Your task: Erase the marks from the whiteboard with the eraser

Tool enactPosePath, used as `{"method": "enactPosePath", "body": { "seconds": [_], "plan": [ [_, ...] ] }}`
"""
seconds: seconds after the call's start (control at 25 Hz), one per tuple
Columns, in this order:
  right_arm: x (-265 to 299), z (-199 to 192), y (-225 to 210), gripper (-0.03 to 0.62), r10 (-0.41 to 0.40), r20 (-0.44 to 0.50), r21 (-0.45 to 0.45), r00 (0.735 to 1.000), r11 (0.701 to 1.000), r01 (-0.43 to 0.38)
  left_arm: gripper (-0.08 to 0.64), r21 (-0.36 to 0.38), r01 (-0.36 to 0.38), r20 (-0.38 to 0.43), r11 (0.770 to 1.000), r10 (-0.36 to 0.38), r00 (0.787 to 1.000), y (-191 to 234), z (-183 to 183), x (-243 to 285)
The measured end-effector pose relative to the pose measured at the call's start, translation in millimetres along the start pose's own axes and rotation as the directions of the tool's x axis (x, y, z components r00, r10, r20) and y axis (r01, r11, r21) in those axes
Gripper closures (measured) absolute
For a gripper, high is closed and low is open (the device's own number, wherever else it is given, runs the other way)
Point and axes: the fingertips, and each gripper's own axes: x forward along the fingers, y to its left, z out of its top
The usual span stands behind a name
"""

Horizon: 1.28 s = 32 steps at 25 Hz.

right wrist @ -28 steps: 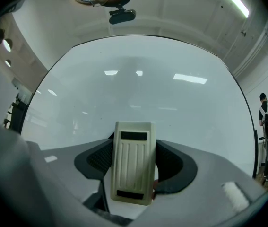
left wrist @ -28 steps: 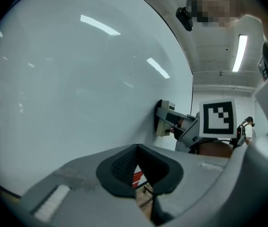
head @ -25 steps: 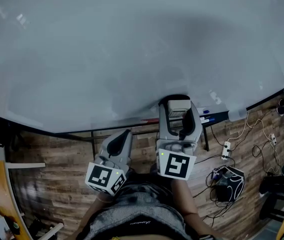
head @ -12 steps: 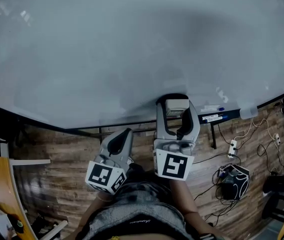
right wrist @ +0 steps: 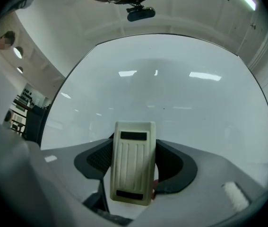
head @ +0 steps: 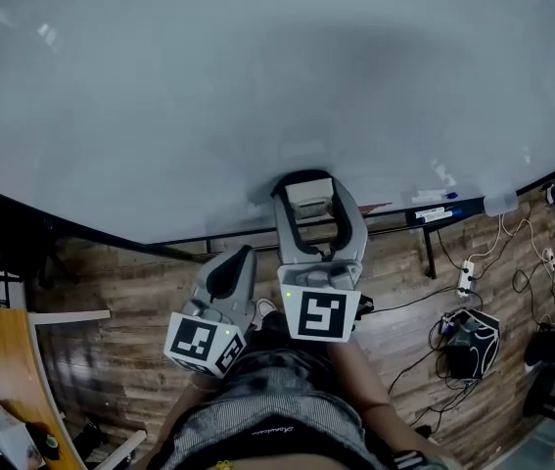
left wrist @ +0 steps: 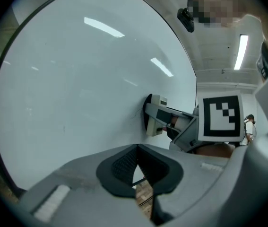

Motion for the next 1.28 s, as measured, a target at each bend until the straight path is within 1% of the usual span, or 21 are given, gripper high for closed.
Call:
{"method": "enactPosePath", "body": {
  "seconds": [0.12,0.24,0.36,0.52,0.6,0.76,0.92,1.12,1.28],
  "plan": [
    [-4,-6,12,0.322,0.025,-0.024,0.027,0.999,0.999,-0.025,0.561,0.003,-0.013,0.007,1.000,0.013,1.000,5,1,-8],
    [-13,-9,22,0.322,0.039,-0.043,0.035,0.998,0.999,-0.037,0.561,0.007,-0.012,0.021,1.000,0.012,1.000,11,2,-15],
    [-24,-19,25,0.322,0.066,-0.076,0.054,0.995,0.997,-0.062,0.561,0.006,-0.022,0.034,1.000,0.021,0.999,12,2,-17],
    [-37,-31,30,0.324,0.111,-0.095,0.128,0.989,0.987,-0.098,0.561,0.033,-0.031,0.049,0.999,0.029,0.998,9,5,-16],
    [-43,-37,36,0.324,0.136,-0.113,0.150,0.984,0.981,-0.119,0.561,0.040,-0.039,0.058,0.998,0.036,0.998,9,8,-17],
    [-50,-45,45,0.325,0.182,-0.132,0.122,0.974,0.979,-0.166,0.561,0.055,-0.053,0.077,0.997,0.048,0.996,10,11,-17],
    [-57,-44,56,0.329,0.202,-0.137,0.100,0.970,0.977,-0.189,0.561,0.052,-0.069,0.095,0.996,0.064,0.993,13,12,-23],
    [-59,-29,64,0.330,0.214,-0.094,0.123,0.972,0.972,-0.202,0.561,0.065,-0.087,0.109,0.994,0.080,0.991,15,21,-32],
    [-56,-12,69,0.330,0.225,-0.062,0.114,0.972,0.970,-0.217,0.561,0.108,-0.081,0.165,0.991,0.062,0.984,14,40,-41]
  ]
}}
